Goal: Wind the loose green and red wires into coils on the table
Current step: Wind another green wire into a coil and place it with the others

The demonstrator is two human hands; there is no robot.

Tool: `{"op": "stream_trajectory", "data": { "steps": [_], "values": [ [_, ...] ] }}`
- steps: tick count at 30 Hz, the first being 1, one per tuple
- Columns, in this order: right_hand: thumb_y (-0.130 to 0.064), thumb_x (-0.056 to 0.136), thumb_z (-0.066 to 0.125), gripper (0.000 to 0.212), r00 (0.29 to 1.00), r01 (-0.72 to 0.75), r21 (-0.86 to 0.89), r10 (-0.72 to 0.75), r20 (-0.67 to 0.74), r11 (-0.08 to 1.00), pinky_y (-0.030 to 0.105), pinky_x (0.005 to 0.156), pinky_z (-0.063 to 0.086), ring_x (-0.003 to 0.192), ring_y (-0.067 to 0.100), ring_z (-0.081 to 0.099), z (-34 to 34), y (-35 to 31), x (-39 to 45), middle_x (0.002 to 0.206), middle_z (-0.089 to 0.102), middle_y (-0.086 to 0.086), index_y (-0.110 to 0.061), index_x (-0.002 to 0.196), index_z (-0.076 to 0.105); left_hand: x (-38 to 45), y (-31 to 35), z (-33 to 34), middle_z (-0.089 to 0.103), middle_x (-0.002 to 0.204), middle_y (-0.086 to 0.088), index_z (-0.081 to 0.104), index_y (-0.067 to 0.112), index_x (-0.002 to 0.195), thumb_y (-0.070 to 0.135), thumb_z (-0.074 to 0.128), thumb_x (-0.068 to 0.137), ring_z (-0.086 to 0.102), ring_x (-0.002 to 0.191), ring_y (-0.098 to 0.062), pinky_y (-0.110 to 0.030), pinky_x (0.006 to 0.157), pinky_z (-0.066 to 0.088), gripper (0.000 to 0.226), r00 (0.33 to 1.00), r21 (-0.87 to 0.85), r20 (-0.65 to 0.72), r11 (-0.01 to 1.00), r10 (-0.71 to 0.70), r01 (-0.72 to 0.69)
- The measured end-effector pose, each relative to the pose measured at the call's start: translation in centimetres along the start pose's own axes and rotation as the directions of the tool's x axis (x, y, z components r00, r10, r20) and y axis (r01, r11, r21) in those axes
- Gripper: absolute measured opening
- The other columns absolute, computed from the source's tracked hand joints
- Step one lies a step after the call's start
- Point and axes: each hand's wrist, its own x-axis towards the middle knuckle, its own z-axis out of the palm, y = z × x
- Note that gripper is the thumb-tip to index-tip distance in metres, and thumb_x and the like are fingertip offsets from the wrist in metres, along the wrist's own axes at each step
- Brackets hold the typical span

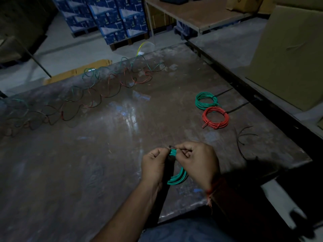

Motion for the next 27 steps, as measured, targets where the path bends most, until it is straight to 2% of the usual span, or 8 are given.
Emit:
{"op": "stream_trajectory", "data": {
  "steps": [9, 15, 19, 23, 27],
  "values": [
    [-0.059, 0.068, 0.05, 0.038, 1.0, 0.003, -0.019, -0.003, 0.011, 1.0, 0.033, 0.065, 0.06, 0.069, -0.001, 0.068, 0.07, 0.06, 0.33, 0.075, 0.07, -0.024, -0.049, 0.103, 0.064, 0.22, -0.18, 0.02, 0.037, 0.045, -0.005, 0.049, 0.009, 0.053, -0.003, 0.057, 0.085, 0.031, 0.042, -0.011, -0.022, 0.048, 0.022, 0.035, 1.0, 0.003, -0.002, 1.0, -0.002, 0.002],
    [-0.056, 0.075, 0.047, 0.04, 0.995, 0.095, -0.117, -0.097, -0.015, 0.989, 0.035, 0.062, 0.058, 0.068, 0.006, 0.066, 0.19, 0.11, 0.37, 0.083, 0.07, -0.013, -0.035, 0.096, 0.073, -0.15, -0.14, 0.15, 0.037, 0.043, -0.005, 0.052, 0.01, 0.052, -0.004, 0.057, 0.087, 0.031, 0.04, -0.01, -0.02, 0.048, 0.023, 0.037, 1.0, 0.008, -0.003, 1.0, 0.029, -0.029],
    [-0.049, 0.079, 0.048, 0.034, 0.987, 0.142, -0.2, -0.153, -0.04, 0.969, 0.038, 0.057, 0.055, 0.063, 0.015, 0.063, 0.26, -0.31, 0.21, 0.078, 0.063, -0.004, -0.025, 0.088, 0.071, -0.11, -0.3, 0.11, 0.039, 0.043, -0.005, 0.055, 0.012, 0.052, -0.004, 0.058, 0.089, 0.032, 0.038, -0.011, -0.018, 0.047, 0.026, 0.04, 0.998, 0.012, 0.002, 0.998, 0.056, -0.056],
    [-0.046, 0.079, 0.047, 0.034, 0.982, 0.164, -0.198, -0.179, -0.062, 0.966, 0.04, 0.055, 0.054, 0.064, 0.021, 0.063, 0.12, -0.66, 0.05, 0.081, 0.06, -0.001, -0.023, 0.088, 0.07, -0.14, -0.63, -0.11, 0.046, 0.049, -0.008, 0.063, 0.008, 0.06, -0.001, 0.063, 0.089, 0.037, 0.043, -0.013, -0.021, 0.048, 0.029, 0.03, 0.998, 0.044, 0.01, 0.997, 0.059, -0.059],
    [-0.046, 0.079, 0.045, 0.034, 0.981, 0.178, -0.193, -0.19, -0.045, 0.965, 0.04, 0.056, 0.054, 0.065, 0.02, 0.063, 0.11, -0.57, 0.08, 0.082, 0.06, -0.002, -0.024, 0.088, 0.069, -0.24, -0.66, -0.06, 0.049, 0.052, -0.011, 0.065, 0.002, 0.068, -0.001, 0.064, 0.088, 0.039, 0.045, -0.014, -0.023, 0.049, 0.03, 0.021, 0.998, 0.058, 0.008, 0.996, 0.062, -0.062]
  ]
}}
